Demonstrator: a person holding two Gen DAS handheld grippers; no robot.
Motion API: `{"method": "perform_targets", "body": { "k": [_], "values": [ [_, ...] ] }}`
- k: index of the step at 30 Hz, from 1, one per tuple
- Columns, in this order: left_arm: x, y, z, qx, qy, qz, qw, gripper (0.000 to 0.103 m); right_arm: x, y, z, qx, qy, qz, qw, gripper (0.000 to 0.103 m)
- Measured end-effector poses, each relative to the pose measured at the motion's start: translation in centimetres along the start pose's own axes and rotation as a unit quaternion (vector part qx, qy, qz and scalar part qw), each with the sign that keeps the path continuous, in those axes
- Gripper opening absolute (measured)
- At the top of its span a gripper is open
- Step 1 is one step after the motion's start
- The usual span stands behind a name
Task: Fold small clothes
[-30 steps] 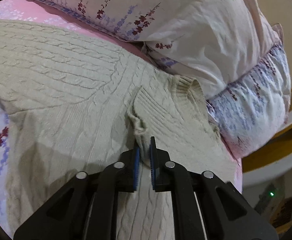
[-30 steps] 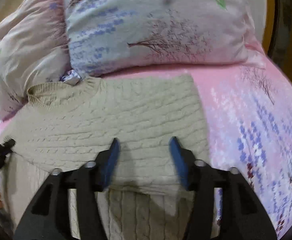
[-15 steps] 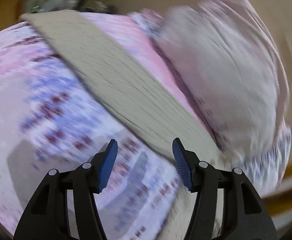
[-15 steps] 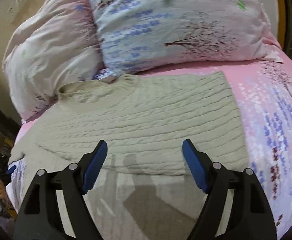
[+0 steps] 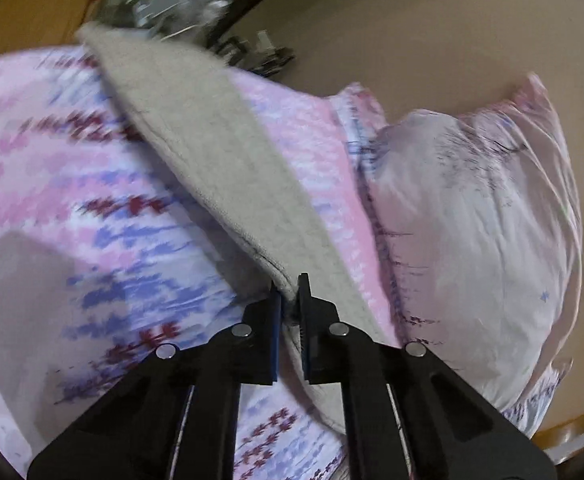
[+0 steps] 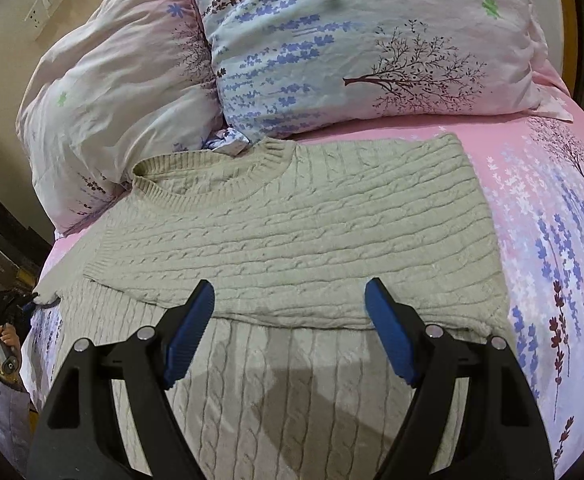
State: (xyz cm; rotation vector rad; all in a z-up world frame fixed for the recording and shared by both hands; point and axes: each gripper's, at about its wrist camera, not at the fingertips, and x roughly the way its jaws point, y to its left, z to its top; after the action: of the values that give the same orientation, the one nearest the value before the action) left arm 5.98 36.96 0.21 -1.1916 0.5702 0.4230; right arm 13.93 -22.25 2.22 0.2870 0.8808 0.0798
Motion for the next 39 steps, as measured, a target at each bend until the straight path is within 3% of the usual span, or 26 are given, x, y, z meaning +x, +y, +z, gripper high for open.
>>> {"method": "perform_targets", "body": {
  "k": [2,5,10,13,15,17,19,21,23,24,25,27,28,30,31,32,34,36,39],
  "values": [
    [-0.7,-2.2,-0.4,0.034,-0.010,-0.023,0.9991,0.006,-0.3,0.1,0.0,-0.002,-0.004,0.004,1.000,0.077],
    [-1.6,-6.7,-2.2,0.090,-0.002,-0.086,0.9922,0.005,-0.6,0.3,0.1,-0.004,-0.010,0.010,1.000,0.077],
    [-1.8,-15.0,-8.6,0.195,0.048,-0.192,0.9604,0.005,-1.5,0.7,-0.1,-0.009,-0.025,0.019,0.999,0.077],
    [-1.0,-19.3,-15.7,0.270,0.105,-0.247,0.9248,0.005,-1.9,0.5,-0.1,-0.007,-0.032,0.017,0.999,0.077],
    [0.0,-21.1,-20.3,0.319,0.140,-0.258,0.9012,0.005,-2.0,0.2,-0.1,-0.002,-0.034,0.014,0.999,0.077],
    [1.9,-22.2,-25.4,0.379,0.178,-0.238,0.8763,0.005,-2.0,-0.3,0.0,0.002,-0.033,0.010,0.999,0.077],
    [4.1,-22.4,-29.9,0.438,0.216,-0.194,0.8507,0.006,-1.9,-0.9,-0.1,0.008,-0.030,0.001,1.000,0.077],
    [5.9,-21.9,-33.9,0.503,0.247,-0.140,0.8164,0.006,-1.9,-1.5,0.0,0.014,-0.025,-0.003,1.000,0.077],
    [6.1,-21.3,-35.5,0.540,0.247,-0.122,0.7950,0.008,-2.0,-1.6,0.1,0.015,-0.026,-0.004,1.000,0.077],
    [5.7,-21.1,-35.5,0.547,0.248,-0.129,0.7892,0.023,-2.1,-1.5,0.3,0.010,-0.028,-0.002,1.000,0.077],
    [5.2,-20.9,-35.3,0.546,0.253,-0.139,0.7867,0.049,-2.3,-1.1,0.5,0.004,-0.031,0.003,0.999,0.077],
    [3.2,-20.5,-33.5,0.537,0.248,-0.162,0.7899,0.085,-2.4,0.0,1.0,-0.012,-0.036,0.017,0.999,0.074],
    [2.4,-20.3,-32.5,0.536,0.241,-0.169,0.7911,0.088,-2.5,0.7,1.2,-0.022,-0.038,0.026,0.999,0.070],
    [-0.1,-19.1,-29.7,0.533,0.227,-0.185,0.7943,0.088,-2.5,3.0,1.6,-0.056,-0.043,0.050,0.996,0.067],
    [-0.6,-18.4,-28.4,0.527,0.217,-0.184,0.8010,0.088,-2.4,4.7,1.7,-0.083,-0.046,0.063,0.994,0.065],
    [-1.3,-17.5,-26.3,0.515,0.198,-0.175,0.8154,0.088,-2.2,6.4,1.8,-0.108,-0.047,0.072,0.991,0.064],
    [-1.6,-15.8,-22.3,0.495,0.162,-0.135,0.8430,0.080,-1.6,9.9,2.0,-0.154,-0.045,0.086,0.983,0.063],
    [-1.3,-14.7,-20.0,0.485,0.138,-0.090,0.8587,0.071,0.1,14.8,1.6,-0.219,-0.036,0.096,0.970,0.061],
    [-0.2,-13.0,-18.0,0.476,0.132,-0.027,0.8687,0.062,2.9,20.6,0.5,-0.293,-0.017,0.083,0.952,0.054]
  ]
}}
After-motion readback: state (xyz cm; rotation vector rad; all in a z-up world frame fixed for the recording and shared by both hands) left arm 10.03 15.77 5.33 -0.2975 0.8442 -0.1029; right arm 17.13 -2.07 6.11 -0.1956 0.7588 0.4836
